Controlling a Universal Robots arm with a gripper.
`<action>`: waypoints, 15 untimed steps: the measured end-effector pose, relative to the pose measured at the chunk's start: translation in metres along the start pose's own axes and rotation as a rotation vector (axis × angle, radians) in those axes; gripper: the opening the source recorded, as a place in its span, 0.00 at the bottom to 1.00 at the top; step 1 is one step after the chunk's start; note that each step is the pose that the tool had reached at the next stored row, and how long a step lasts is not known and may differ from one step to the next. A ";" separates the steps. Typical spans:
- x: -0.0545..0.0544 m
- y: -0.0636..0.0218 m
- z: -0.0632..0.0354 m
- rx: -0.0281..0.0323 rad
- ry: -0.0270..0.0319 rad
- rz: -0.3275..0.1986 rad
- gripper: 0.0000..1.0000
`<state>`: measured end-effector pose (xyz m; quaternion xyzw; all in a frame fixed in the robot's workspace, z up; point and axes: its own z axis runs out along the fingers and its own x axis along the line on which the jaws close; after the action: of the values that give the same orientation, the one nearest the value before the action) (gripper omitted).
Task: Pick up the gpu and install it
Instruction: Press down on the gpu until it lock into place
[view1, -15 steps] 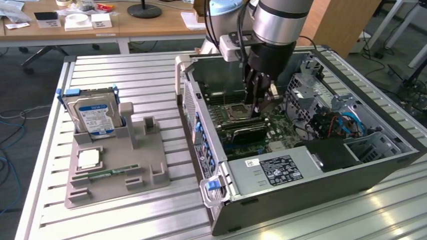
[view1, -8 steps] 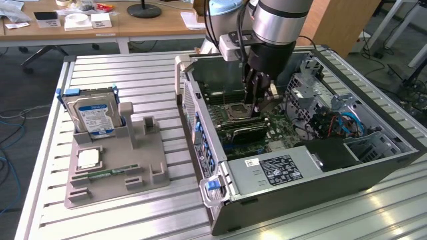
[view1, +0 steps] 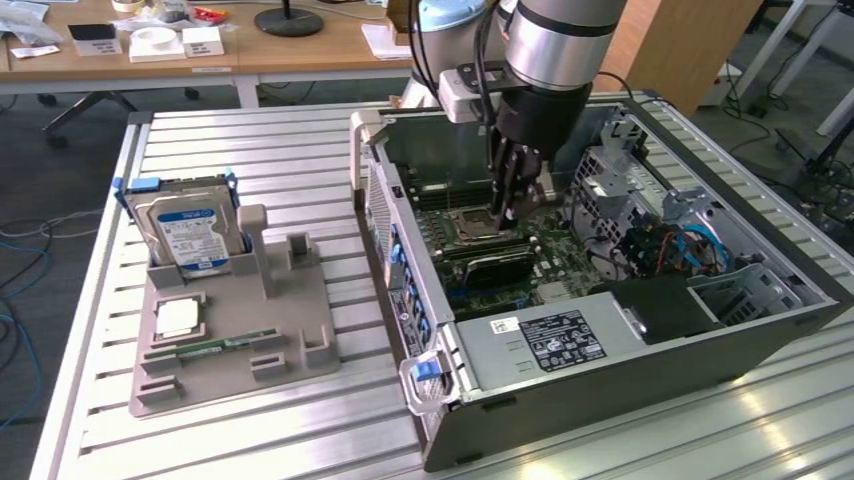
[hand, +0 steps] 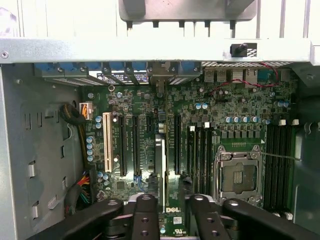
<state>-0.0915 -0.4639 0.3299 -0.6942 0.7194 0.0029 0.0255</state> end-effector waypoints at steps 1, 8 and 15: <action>0.000 0.0000 0.0000 0.0000 0.0000 0.000 0.26; 0.000 0.0000 0.0000 0.0000 0.0000 0.000 0.11; 0.000 0.0000 0.0007 -0.0001 0.0000 0.000 0.11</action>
<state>-0.0915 -0.4639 0.3292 -0.6941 0.7194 0.0029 0.0255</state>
